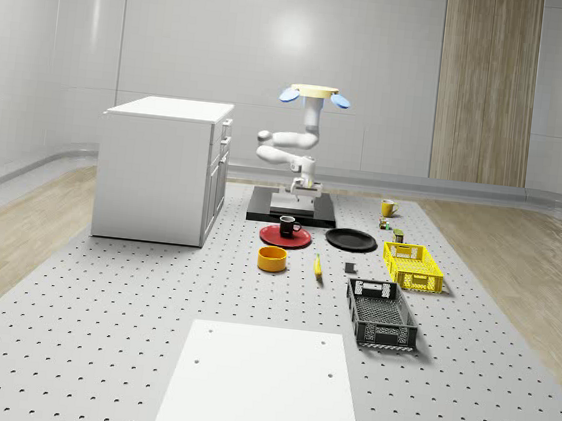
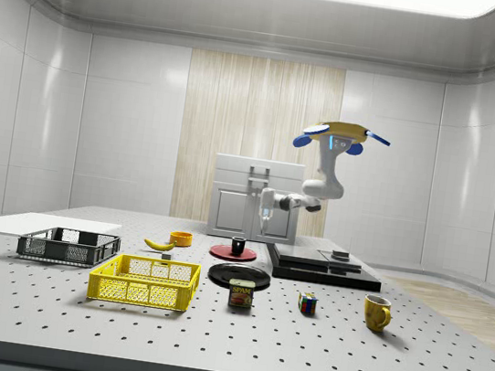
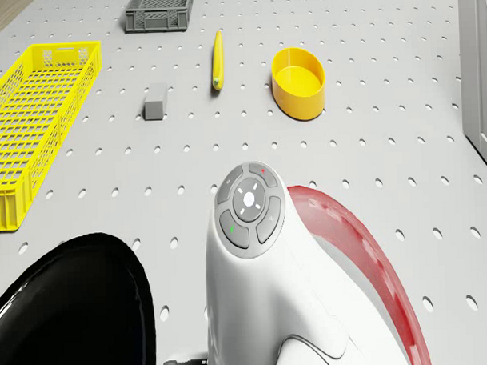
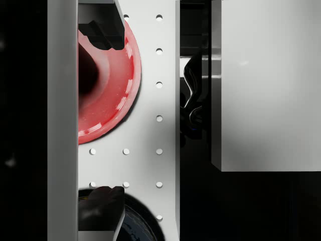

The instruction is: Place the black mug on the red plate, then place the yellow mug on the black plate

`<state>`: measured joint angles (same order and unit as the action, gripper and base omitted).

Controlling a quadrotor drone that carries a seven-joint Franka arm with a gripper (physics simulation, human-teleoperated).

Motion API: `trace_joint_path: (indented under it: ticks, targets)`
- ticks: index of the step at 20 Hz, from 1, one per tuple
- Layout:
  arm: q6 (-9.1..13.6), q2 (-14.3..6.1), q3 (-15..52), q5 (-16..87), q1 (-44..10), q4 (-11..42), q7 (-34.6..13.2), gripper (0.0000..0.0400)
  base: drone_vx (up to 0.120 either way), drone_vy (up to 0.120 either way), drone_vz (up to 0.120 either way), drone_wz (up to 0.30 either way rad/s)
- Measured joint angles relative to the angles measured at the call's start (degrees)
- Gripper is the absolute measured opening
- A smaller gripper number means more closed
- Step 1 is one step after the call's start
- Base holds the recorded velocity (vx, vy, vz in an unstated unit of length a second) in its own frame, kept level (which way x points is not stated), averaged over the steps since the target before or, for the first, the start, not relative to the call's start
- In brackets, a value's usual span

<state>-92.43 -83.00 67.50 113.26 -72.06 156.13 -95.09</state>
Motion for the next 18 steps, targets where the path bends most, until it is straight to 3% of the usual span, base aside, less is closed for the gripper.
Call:
trace_joint_path:
  ticks: [18]
  targets:
    - [-0.5, -0.5, 0.1, -0.3, -0.2, 0.0, -0.2, 0.04, -0.12, 0.12, 0.0, 0.0]
